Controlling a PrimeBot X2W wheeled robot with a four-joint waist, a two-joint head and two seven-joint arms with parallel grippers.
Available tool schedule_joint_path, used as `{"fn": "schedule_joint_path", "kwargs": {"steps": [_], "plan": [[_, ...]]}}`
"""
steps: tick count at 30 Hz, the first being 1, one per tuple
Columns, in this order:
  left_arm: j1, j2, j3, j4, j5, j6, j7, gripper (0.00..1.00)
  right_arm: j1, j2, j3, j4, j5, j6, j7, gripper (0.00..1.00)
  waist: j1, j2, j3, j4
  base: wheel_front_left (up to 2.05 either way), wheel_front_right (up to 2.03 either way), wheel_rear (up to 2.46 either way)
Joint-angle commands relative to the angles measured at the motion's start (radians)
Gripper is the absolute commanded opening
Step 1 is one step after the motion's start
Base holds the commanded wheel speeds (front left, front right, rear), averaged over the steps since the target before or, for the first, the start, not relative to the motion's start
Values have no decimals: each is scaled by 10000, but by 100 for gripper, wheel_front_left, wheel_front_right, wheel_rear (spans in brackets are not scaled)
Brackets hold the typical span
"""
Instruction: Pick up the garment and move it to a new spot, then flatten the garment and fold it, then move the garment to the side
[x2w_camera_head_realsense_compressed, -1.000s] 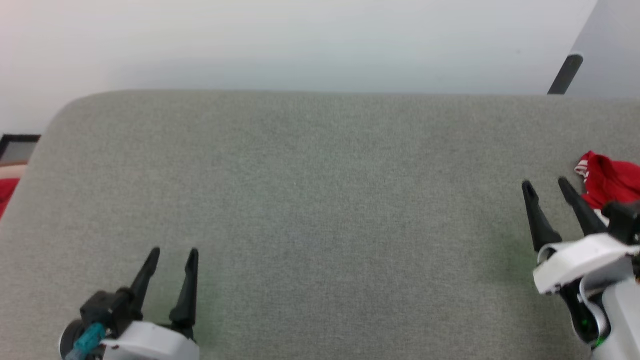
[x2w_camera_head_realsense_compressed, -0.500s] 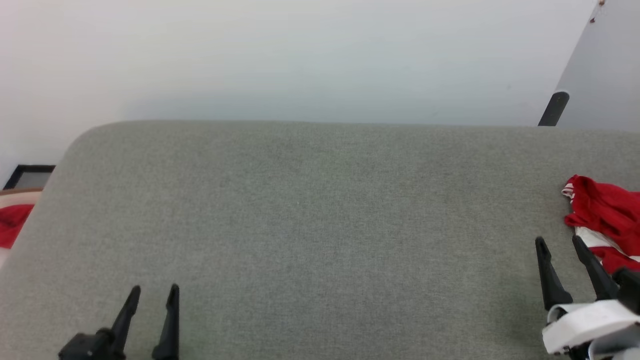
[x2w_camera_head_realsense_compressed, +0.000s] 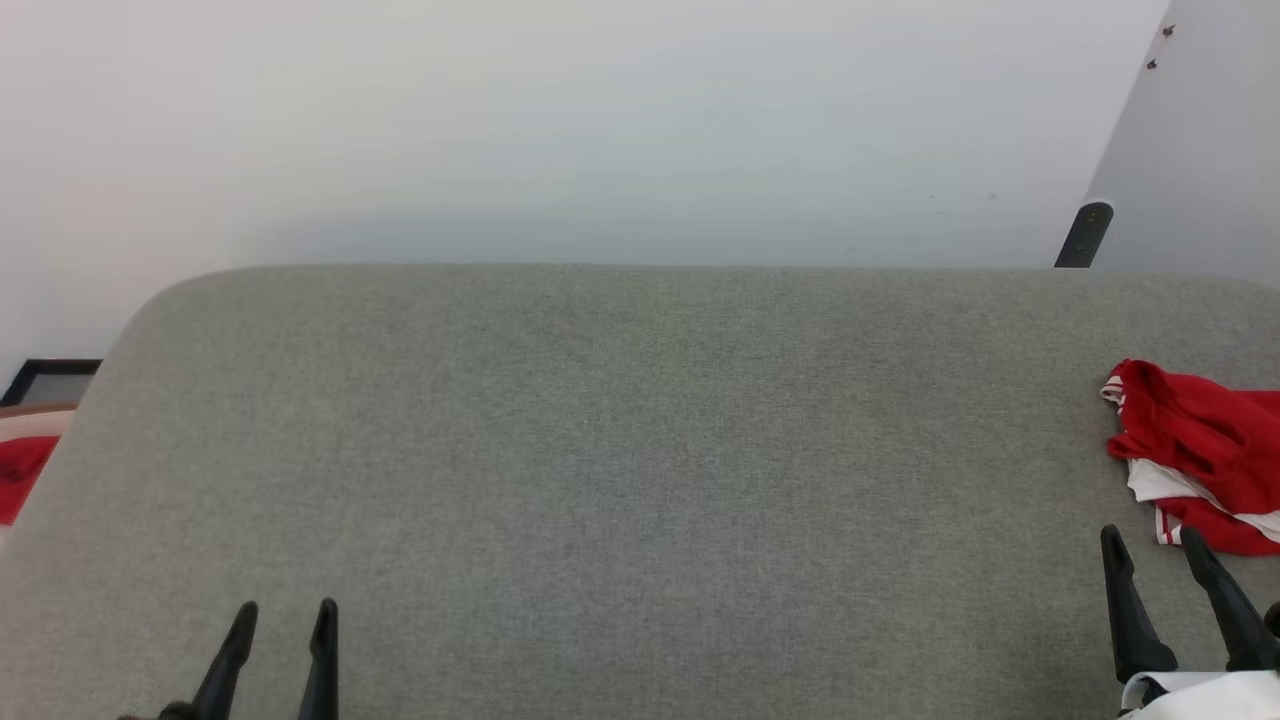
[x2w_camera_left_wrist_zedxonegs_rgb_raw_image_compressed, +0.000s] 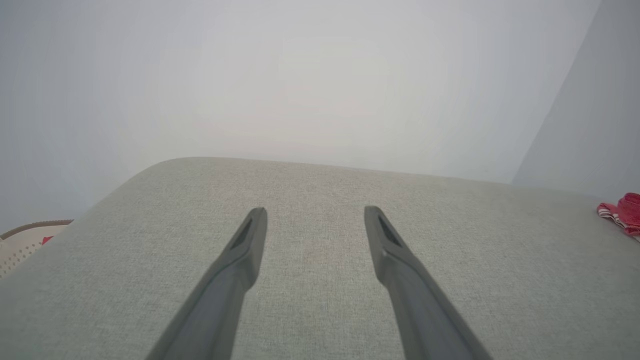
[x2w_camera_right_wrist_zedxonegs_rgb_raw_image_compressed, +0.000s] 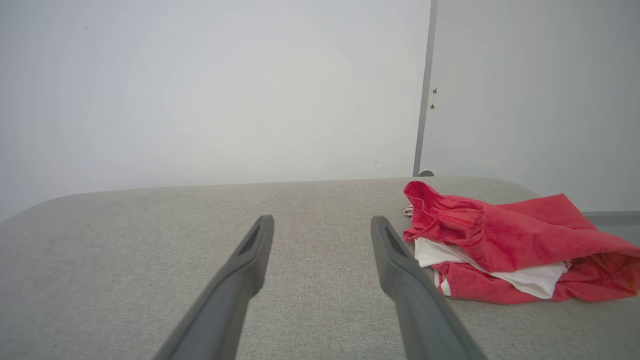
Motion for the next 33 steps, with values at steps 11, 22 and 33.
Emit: {"fn": "schedule_joint_path", "kwargs": {"steps": [11,22,33], "plan": [[491,41,111,-551,-393,-23,5,100,349,322,-269,-835,-264,-9,259,100,0,-1,-17,-60,0,0,0],[355,7,-16,-475,-442,-23,5,100,562,579,-320,-1029,-352,-9,307,100,0,-1,-33,-46,0,0,0],[246,48,-40,-231,-357,-23,5,100,582,757,-325,-1170,-400,-9,392,100,0,-1,-10,-67,0,0,0]]}}
